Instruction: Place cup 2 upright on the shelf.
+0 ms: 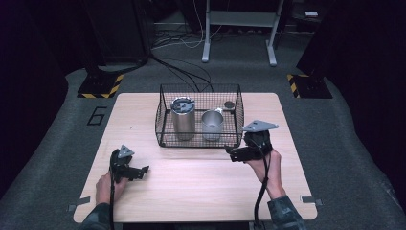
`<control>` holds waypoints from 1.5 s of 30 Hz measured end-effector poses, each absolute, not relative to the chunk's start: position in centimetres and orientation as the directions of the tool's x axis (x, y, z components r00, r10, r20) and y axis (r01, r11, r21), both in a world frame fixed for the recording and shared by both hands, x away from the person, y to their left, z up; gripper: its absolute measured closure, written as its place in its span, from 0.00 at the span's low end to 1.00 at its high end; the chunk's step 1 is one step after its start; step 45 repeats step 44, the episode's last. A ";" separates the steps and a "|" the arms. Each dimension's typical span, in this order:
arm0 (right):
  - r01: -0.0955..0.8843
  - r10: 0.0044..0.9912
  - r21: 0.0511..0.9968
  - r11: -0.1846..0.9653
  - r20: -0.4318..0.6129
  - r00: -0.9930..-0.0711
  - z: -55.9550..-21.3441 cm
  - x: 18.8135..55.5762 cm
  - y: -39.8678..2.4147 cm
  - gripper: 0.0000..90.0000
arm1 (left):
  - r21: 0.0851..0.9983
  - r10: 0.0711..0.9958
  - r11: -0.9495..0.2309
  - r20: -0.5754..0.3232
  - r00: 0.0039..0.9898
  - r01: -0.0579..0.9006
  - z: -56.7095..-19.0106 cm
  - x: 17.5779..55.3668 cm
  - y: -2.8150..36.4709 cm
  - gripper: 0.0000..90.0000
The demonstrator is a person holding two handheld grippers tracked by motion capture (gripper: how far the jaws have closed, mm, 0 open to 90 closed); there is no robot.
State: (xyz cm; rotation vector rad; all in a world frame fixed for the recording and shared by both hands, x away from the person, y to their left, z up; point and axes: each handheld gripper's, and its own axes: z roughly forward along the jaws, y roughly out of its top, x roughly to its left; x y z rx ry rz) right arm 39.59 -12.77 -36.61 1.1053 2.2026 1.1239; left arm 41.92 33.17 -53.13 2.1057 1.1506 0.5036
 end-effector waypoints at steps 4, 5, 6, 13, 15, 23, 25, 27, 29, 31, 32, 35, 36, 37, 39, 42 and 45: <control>0.485 0.840 0.816 0.314 0.000 -0.543 -38.0 38.9 -15.1 0.01 | 0.717 0.845 -0.381 0.013 0.535 0.584 -53.1 41.9 33.2 0.00; 0.485 0.840 0.816 0.314 0.000 -0.543 -38.0 38.9 -15.1 0.01 | 0.720 0.846 -0.379 0.015 0.533 0.582 -53.1 41.9 33.2 0.00; 0.494 0.848 0.815 0.304 0.006 -0.531 -38.6 38.6 -15.9 0.01 | 0.714 0.843 -0.389 0.020 0.538 0.582 -53.1 41.9 33.2 0.00; 0.535 0.878 0.794 0.288 0.005 -0.479 -42.2 37.1 -19.3 0.00 | 0.716 0.844 -0.383 0.015 0.536 0.584 -53.1 41.9 33.2 0.00; 0.580 0.897 0.774 0.253 0.037 -0.441 -44.7 36.6 -21.1 0.00 | 0.714 0.842 -0.390 0.022 0.539 0.581 -53.1 41.9 33.2 0.00; 0.679 0.946 0.715 0.165 0.081 -0.314 -50.6 36.1 -24.9 0.00 | 0.712 0.840 -0.396 0.025 0.542 0.581 -53.1 41.9 33.3 0.00; 0.682 0.949 0.714 0.160 0.078 -0.305 -51.0 36.1 -25.2 0.00 | 0.709 0.842 -0.389 0.014 0.540 0.588 -53.0 41.9 33.2 0.00; 0.684 0.956 0.714 0.150 0.072 -0.285 -51.9 36.0 -25.8 0.00 | 0.713 0.844 -0.383 0.012 0.536 0.587 -53.1 42.0 33.2 0.00; 0.690 0.959 0.708 0.151 0.066 -0.277 -52.3 36.0 -26.0 0.00 | 0.710 0.843 -0.387 0.014 0.538 0.588 -53.0 42.0 33.2 0.00; 0.694 0.961 0.704 0.152 0.059 -0.270 -52.6 36.0 -26.1 0.00 | 0.707 0.839 -0.398 0.023 0.544 0.584 -53.0 42.0 33.3 0.00; 0.685 0.962 0.710 0.163 0.039 -0.269 -52.8 36.0 -26.1 0.00 | 0.707 0.839 -0.398 0.022 0.544 0.584 -53.0 42.0 33.3 0.00; 0.670 0.961 0.717 0.191 0.003 -0.277 -53.0 35.9 -26.0 0.00 | 0.712 0.843 -0.389 0.018 0.538 0.585 -53.0 42.0 33.3 0.00; 0.667 0.959 0.719 0.195 0.002 -0.283 -53.0 35.9 -26.1 0.00 | 0.711 0.842 -0.390 0.019 0.539 0.585 -53.0 42.0 33.3 0.00; 0.666 0.958 0.720 0.196 0.004 -0.286 -53.0 35.9 -26.1 0.00 | 0.708 0.840 -0.397 0.022 0.543 0.584 -53.0 42.0 33.3 0.00; 0.665 0.958 0.721 0.196 0.003 -0.286 -53.0 35.9 -26.1 0.00 | 0.707 0.839 -0.398 0.023 0.544 0.584 -53.0 42.0 33.3 0.00; 0.667 0.959 0.719 0.197 0.001 -0.285 -53.0 35.9 -26.1 0.00 | 0.712 0.843 -0.388 0.018 0.538 0.585 -53.0 42.0 33.2 0.00; 0.666 0.959 0.719 0.197 0.001 -0.285 -53.1 35.9 -26.1 0.00 | 0.707 0.839 -0.397 0.022 0.543 0.585 -53.0 42.0 33.3 0.00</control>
